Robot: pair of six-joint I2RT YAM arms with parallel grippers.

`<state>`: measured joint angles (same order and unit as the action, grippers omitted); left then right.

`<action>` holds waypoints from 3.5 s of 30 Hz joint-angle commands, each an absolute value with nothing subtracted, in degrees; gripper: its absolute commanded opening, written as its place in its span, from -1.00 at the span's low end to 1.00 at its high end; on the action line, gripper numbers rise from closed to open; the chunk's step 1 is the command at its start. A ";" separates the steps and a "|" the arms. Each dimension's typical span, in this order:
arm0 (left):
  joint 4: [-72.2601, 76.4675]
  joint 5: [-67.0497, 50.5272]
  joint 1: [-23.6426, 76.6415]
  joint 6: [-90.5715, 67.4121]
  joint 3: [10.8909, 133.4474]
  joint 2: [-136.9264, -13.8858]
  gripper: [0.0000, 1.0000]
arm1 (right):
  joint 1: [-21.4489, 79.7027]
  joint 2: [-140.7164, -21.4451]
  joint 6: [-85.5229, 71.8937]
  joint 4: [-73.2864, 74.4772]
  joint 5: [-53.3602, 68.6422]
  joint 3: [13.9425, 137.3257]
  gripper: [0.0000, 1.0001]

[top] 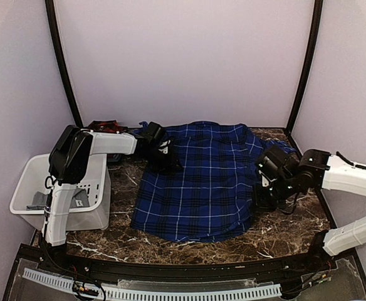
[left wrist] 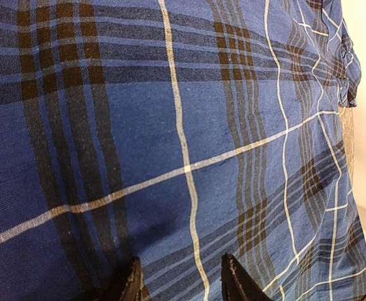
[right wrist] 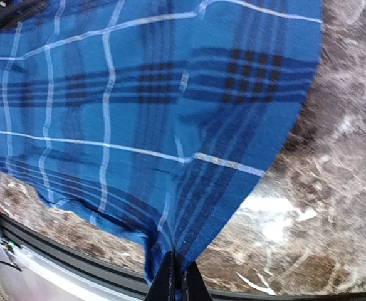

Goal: Fold and stack the long sleeve shirts
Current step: Smooth out the flattened shirt at the center of the board.

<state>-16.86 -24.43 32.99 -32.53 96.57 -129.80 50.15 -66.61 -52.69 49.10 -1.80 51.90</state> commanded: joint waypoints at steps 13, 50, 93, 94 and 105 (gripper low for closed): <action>-20.47 -25.29 32.43 -29.91 99.06 -129.15 -0.16 | 51.08 -65.90 -51.71 51.39 -0.33 49.40 -0.39; -7.16 -36.72 43.34 -34.44 78.01 -114.00 -0.13 | 51.64 -86.35 -47.41 30.04 -7.32 53.00 -0.08; -8.92 -32.29 39.79 -36.02 63.00 -110.27 -0.26 | 59.14 -68.88 -69.46 49.67 -8.48 36.49 -0.83; -8.94 -32.42 39.80 -35.99 63.01 -110.24 -0.26 | 59.16 -67.63 -69.78 49.39 -7.50 35.65 -0.77; -10.07 -34.70 40.26 -34.94 64.05 -108.61 -0.26 | 58.54 -62.45 -65.43 55.45 -12.50 49.14 -0.03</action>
<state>-6.28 -34.81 40.34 -36.60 64.60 -112.05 58.89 -60.82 -68.18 54.74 -8.75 41.71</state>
